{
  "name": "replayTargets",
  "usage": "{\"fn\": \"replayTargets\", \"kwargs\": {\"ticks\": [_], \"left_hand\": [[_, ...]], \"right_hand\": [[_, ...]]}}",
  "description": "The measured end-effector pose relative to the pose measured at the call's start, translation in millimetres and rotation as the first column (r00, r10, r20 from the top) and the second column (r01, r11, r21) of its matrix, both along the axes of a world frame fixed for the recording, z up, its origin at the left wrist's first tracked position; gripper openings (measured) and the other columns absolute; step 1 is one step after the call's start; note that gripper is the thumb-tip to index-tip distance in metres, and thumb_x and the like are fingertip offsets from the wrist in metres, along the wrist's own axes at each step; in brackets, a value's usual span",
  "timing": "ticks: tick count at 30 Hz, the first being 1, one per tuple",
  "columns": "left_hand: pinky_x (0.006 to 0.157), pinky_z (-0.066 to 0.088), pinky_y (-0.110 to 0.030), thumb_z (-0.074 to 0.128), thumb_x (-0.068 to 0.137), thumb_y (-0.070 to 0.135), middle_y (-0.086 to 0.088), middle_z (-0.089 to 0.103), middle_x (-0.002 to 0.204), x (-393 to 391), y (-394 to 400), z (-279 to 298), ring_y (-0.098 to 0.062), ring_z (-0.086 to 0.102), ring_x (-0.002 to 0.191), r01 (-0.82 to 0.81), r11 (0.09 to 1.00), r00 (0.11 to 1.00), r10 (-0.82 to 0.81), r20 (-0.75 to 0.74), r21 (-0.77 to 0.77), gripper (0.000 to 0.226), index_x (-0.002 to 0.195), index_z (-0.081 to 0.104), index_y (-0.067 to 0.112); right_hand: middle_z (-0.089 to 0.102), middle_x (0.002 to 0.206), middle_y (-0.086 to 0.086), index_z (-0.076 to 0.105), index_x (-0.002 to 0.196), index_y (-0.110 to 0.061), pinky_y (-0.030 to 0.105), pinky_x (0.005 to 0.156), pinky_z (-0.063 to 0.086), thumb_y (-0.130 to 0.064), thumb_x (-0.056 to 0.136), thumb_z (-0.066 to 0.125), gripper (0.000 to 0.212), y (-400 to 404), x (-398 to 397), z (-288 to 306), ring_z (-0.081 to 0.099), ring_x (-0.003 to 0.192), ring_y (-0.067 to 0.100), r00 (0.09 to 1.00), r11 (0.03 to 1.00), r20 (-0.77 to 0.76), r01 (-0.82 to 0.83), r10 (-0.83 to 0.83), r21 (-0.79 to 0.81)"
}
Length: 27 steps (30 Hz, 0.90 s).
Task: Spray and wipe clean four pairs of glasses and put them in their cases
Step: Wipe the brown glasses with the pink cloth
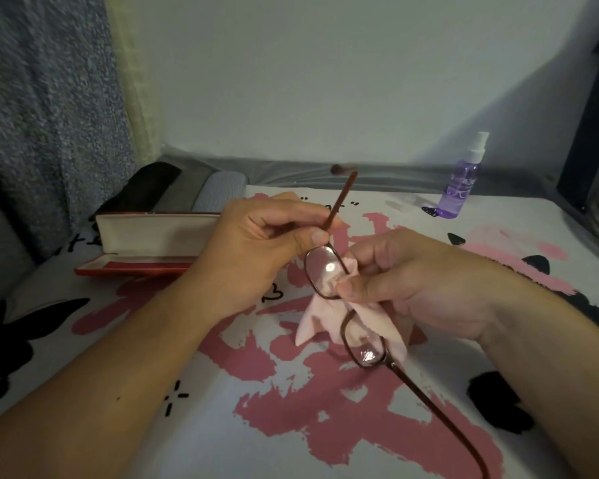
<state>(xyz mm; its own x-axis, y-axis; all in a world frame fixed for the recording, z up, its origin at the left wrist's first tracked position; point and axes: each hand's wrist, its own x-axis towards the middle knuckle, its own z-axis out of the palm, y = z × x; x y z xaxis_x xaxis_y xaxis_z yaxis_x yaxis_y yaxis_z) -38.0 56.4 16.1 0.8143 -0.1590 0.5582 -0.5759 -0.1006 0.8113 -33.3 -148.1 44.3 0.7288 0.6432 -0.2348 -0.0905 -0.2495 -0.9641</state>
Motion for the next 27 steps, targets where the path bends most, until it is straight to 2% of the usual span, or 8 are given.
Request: {"fn": "replayTargets", "kwargs": {"ticks": [2, 6, 11, 14, 17, 20, 24, 27], "left_hand": [[0.078, 0.051, -0.019, 0.071, 0.083, 0.006, 0.01, 0.073, 0.085, -1, -2, -1, -0.007, 0.067, 0.082, 0.033, 0.999, 0.999, -0.033, -0.003, 0.015, 0.022, 0.103, 0.076, 0.011], [0.078, 0.053, -0.018, 0.071, 0.079, 0.003, 0.002, 0.076, 0.087, -3, -6, -1, -0.006, 0.07, 0.083, 0.059, 0.996, 0.998, -0.061, -0.033, -0.066, 0.021, 0.098, 0.078, 0.006], [0.082, 0.056, -0.022, 0.072, 0.078, 0.004, -0.005, 0.077, 0.09, -4, -14, -6, -0.013, 0.073, 0.086, 0.081, 0.993, 0.992, -0.088, -0.088, -0.085, 0.021, 0.097, 0.08, 0.009], [0.081, 0.054, -0.02, 0.071, 0.079, 0.006, 0.003, 0.076, 0.086, -3, -18, -5, -0.009, 0.072, 0.085, 0.045, 0.995, 0.995, -0.052, -0.09, -0.085, 0.019, 0.097, 0.077, 0.01], [0.08, 0.055, -0.023, 0.071, 0.083, 0.007, 0.006, 0.074, 0.087, -1, -13, -2, -0.01, 0.07, 0.085, 0.004, 0.997, 0.996, -0.01, -0.083, -0.073, 0.017, 0.098, 0.078, 0.012], [0.082, 0.055, -0.023, 0.07, 0.081, 0.009, 0.003, 0.077, 0.09, -1, -12, 0, -0.012, 0.072, 0.089, -0.032, 0.995, 0.995, 0.024, -0.092, -0.09, 0.017, 0.095, 0.079, 0.013], [0.083, 0.054, -0.018, 0.07, 0.079, 0.013, 0.002, 0.077, 0.091, -7, -9, 4, -0.007, 0.071, 0.088, -0.106, 0.991, 0.992, 0.1, -0.074, -0.088, 0.016, 0.091, 0.077, 0.02], [0.087, 0.053, -0.02, 0.071, 0.08, 0.016, -0.002, 0.076, 0.095, -7, -2, 6, -0.009, 0.071, 0.092, -0.178, 0.979, 0.983, 0.174, -0.053, -0.098, 0.017, 0.094, 0.076, 0.022]], "right_hand": [[0.074, 0.086, 0.024, 0.075, 0.09, -0.005, 0.045, 0.072, 0.057, -0.006, 0.081, 0.071, 0.01, 0, 0, 2, 0.069, 0.071, 0.037, 0.999, 0.999, -0.003, -0.032, 0.032, -0.021], [0.073, 0.077, 0.024, 0.067, 0.091, 0.001, 0.03, 0.046, 0.055, 0.004, 0.081, 0.073, 0.012, 4, -3, 1, 0.069, 0.054, 0.028, 0.999, 1.0, -0.042, 0.015, -0.015, -0.006], [0.075, 0.083, 0.014, 0.075, 0.083, -0.005, 0.037, 0.075, 0.058, -0.01, 0.062, 0.083, 0.023, 14, -1, -6, 0.072, 0.074, 0.023, 0.99, 0.988, 0.038, 0.136, -0.139, 0.074], [0.072, 0.078, 0.013, 0.073, 0.086, 0.001, 0.032, 0.07, 0.057, -0.013, 0.065, 0.08, 0.026, 15, 0, -8, 0.07, 0.071, 0.021, 0.98, 0.963, -0.009, 0.195, -0.197, 0.184], [0.07, 0.079, 0.017, 0.074, 0.078, -0.007, 0.041, 0.072, 0.059, -0.013, 0.081, 0.076, 0.007, 16, -3, -7, 0.069, 0.071, 0.027, 0.971, 0.936, -0.018, 0.236, -0.24, 0.262], [0.065, 0.077, 0.021, 0.073, 0.074, -0.006, 0.047, 0.069, 0.056, -0.008, 0.091, 0.068, 0.018, 16, -5, -9, 0.067, 0.068, 0.031, 0.954, 0.913, -0.023, 0.295, -0.3, 0.281], [0.068, 0.076, 0.02, 0.069, 0.092, 0.01, 0.04, 0.067, 0.055, -0.009, 0.096, 0.062, 0.02, -5, 15, -1, 0.065, 0.065, 0.027, 0.855, 0.787, -0.051, 0.497, -0.516, 0.365], [0.071, 0.078, 0.01, 0.072, 0.098, 0.0, 0.043, 0.077, 0.054, -0.013, 0.095, 0.065, 0.015, -33, 35, 6, 0.066, 0.068, 0.022, 0.727, 0.682, 0.007, 0.64, -0.686, 0.353]]}}
